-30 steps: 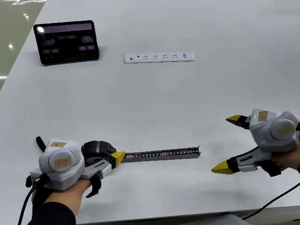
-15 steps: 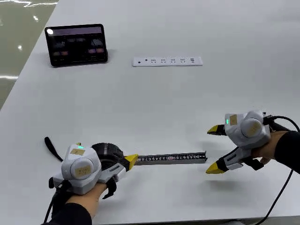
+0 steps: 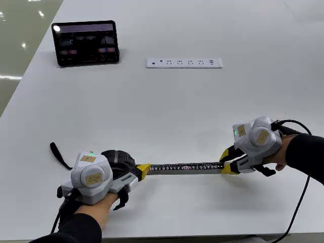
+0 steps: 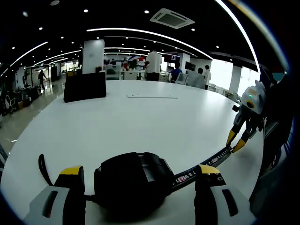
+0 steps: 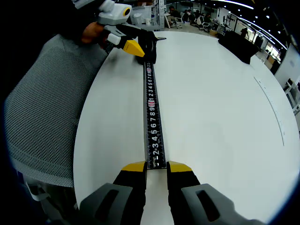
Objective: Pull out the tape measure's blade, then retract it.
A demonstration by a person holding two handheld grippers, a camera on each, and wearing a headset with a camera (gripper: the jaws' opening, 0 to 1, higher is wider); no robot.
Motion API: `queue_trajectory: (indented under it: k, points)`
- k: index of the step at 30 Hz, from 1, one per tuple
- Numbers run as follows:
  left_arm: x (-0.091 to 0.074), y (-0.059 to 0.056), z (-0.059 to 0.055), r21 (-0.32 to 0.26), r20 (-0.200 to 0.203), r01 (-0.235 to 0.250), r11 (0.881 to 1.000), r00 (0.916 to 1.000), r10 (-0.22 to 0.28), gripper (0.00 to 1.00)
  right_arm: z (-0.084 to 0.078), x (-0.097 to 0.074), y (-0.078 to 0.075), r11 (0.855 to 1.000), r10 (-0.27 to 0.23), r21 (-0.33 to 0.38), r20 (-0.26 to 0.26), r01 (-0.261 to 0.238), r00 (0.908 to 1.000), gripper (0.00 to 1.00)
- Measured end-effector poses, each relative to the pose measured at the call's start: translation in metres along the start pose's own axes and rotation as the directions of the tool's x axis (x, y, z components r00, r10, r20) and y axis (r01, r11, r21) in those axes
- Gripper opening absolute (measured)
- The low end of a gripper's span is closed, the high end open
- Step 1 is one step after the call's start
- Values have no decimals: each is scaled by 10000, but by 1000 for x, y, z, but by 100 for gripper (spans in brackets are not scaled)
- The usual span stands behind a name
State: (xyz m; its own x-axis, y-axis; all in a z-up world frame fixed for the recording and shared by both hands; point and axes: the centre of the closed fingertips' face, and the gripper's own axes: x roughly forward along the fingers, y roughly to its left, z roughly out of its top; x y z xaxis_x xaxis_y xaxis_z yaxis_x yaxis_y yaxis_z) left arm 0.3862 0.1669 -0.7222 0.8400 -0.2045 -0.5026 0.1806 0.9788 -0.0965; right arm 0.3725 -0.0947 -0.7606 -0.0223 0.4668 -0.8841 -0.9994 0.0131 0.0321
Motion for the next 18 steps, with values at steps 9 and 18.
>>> queue_trajectory:
  k: [9, 18]
  points:
    - [0, 2, 3, -109, 88, -106, 9999, 9999, 107, 88, 0, 2, 1, 9983, 186, -540, -634, -221, 9978, 12]
    - [3, 6, -5, -773, -325, -282, 9966, 9991, 257, 74, 0, 2, 2, 9993, -64, -382, -1037, 24, 9946, 11]
